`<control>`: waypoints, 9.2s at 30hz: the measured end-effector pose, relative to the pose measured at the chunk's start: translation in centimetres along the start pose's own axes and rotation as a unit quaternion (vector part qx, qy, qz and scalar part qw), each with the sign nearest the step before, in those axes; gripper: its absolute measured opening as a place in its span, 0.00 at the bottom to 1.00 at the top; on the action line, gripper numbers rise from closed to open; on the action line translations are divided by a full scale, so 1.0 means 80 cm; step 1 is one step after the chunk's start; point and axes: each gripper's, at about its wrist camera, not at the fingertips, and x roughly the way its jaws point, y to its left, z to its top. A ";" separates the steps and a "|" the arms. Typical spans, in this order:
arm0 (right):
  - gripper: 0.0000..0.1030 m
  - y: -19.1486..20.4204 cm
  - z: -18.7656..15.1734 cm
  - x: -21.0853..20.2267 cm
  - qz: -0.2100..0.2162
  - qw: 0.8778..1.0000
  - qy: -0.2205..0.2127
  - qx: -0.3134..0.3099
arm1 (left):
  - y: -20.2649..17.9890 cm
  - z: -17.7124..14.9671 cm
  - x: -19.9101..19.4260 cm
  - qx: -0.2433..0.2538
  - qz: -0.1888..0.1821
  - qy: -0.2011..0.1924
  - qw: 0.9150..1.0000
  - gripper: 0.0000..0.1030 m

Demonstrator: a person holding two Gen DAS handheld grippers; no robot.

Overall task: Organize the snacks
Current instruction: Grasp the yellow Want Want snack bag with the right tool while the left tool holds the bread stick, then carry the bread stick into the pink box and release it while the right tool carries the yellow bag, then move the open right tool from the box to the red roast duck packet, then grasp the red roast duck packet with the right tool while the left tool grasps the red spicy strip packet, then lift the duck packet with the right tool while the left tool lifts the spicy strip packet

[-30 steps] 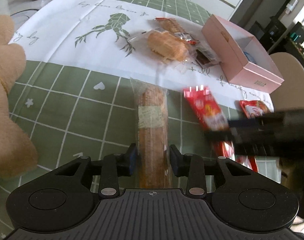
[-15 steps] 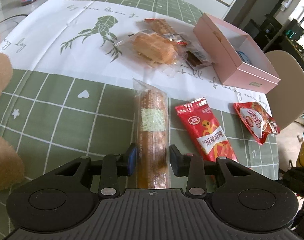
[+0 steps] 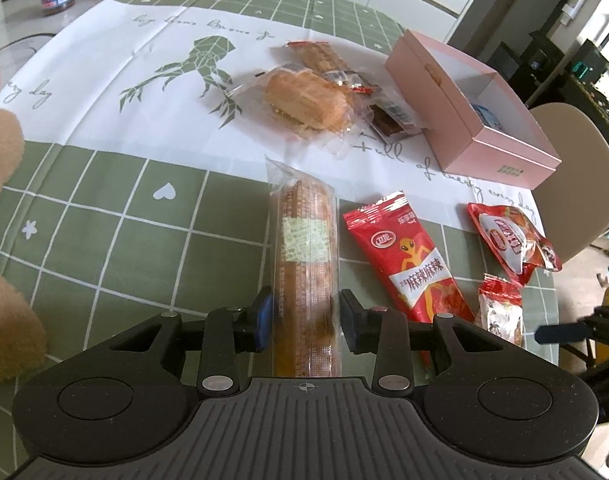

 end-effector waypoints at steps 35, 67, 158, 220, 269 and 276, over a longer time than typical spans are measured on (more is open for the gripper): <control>0.53 -0.078 0.024 -0.094 -0.027 0.986 -0.145 0.070 | -0.051 0.062 -0.103 0.033 -0.105 -0.105 0.988 0.31; 0.64 -0.160 0.128 -0.026 0.037 0.989 -0.113 0.088 | 0.023 0.189 0.049 -0.151 0.028 -0.069 0.986 0.33; 0.96 -0.091 0.021 0.017 -0.038 0.984 -0.118 0.125 | -0.078 0.026 0.028 0.064 0.054 -0.032 0.996 0.47; 0.98 -0.041 0.049 0.033 -0.019 0.987 -0.112 0.117 | -0.058 -0.008 0.023 0.052 -0.013 -0.013 0.999 0.58; 1.00 -0.066 0.047 0.027 -0.039 0.971 -0.121 0.201 | -0.089 -0.023 0.031 0.129 0.037 -0.025 0.991 0.64; 0.94 -0.040 0.052 0.037 -0.084 0.981 -0.107 0.139 | -0.090 -0.022 0.031 0.137 0.039 -0.015 0.990 0.64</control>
